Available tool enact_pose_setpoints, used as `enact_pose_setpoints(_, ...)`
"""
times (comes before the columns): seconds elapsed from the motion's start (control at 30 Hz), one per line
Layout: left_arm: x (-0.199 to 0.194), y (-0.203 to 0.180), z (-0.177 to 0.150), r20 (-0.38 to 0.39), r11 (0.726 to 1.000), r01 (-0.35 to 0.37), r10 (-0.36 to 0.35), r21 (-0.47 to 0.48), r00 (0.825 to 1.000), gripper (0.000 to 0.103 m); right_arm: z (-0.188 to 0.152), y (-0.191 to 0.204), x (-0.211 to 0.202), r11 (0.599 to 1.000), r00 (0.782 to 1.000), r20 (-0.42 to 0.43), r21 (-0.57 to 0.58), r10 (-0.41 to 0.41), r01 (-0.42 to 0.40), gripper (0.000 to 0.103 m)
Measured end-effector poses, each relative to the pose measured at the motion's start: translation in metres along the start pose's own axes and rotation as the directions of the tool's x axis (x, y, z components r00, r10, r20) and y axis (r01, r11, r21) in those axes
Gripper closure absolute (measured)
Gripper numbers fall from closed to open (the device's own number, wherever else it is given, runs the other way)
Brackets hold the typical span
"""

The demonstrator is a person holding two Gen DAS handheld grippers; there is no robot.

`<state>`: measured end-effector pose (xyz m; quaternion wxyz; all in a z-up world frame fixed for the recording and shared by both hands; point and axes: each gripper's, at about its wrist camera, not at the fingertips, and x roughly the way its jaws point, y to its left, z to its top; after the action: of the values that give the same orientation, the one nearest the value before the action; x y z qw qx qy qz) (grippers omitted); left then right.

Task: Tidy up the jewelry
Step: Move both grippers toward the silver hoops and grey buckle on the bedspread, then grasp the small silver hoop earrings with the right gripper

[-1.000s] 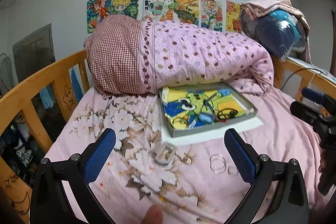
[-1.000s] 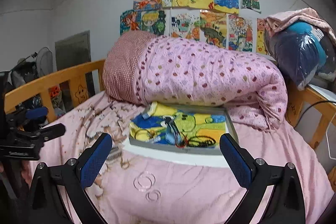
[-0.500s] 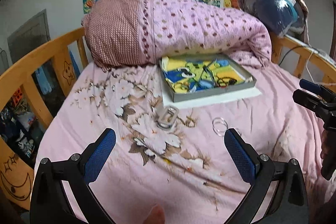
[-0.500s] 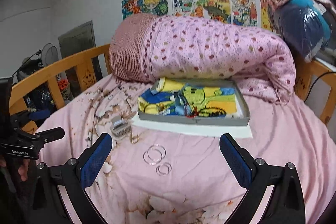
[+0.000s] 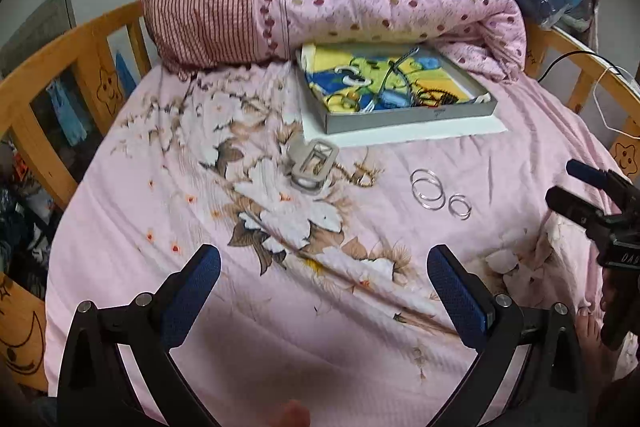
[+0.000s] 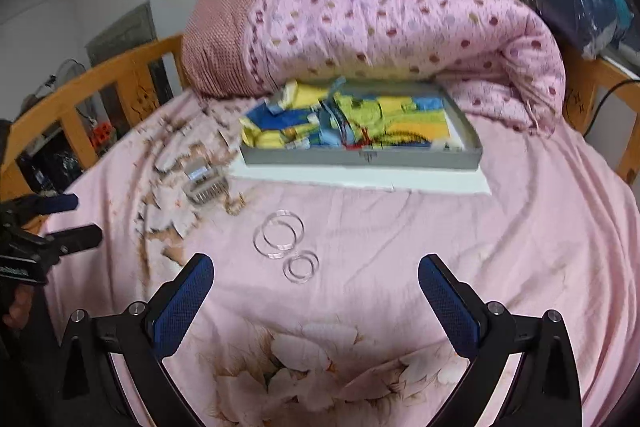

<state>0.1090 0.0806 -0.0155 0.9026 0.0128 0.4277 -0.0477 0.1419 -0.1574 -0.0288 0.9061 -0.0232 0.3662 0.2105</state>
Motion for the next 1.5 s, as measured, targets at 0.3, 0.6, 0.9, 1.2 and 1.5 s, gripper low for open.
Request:
enact_pose_setpoints(0.3, 0.023, 0.007, -0.002, -0.105, 0.999, 0.011, -0.015, -0.046, 0.994, 0.002, -0.016, 0.003, 0.029, 1.0, 0.996, -0.094, 0.005, -0.01, 0.011, 0.0)
enact_pose_setpoints(0.6, 0.037, 0.014, -0.002, -0.163, 0.997, 0.011, -0.023, -0.077, 0.986, 0.002, -0.024, 0.008, 0.046, 0.998, 0.992, -0.122, -0.052, -0.031, 0.025, 0.0)
enact_pose_setpoints(0.9, 0.049, 0.021, 0.01, -0.155, 0.994, 0.053, -0.069, -0.1, 0.986, 0.002, -0.015, 0.019, 0.073, 0.987, 0.979, -0.196, -0.137, 0.057, -0.085, 0.0)
enact_pose_setpoints(1.2, 0.065, 0.022, 0.028, -0.108, 0.997, 0.063, -0.066, -0.035, 0.992, 0.002, -0.012, 0.011, 0.092, 0.987, 0.966, -0.222, -0.059, 0.134, -0.15, 0.0)
enact_pose_setpoints(1.5, 0.099, 0.021, 0.048, -0.013, 0.99, 0.084, -0.083, 0.11, 0.996, 0.002, -0.012, 0.014, 0.106, 0.989, 0.971, -0.221, -0.089, 0.094, -0.116, 0.031)
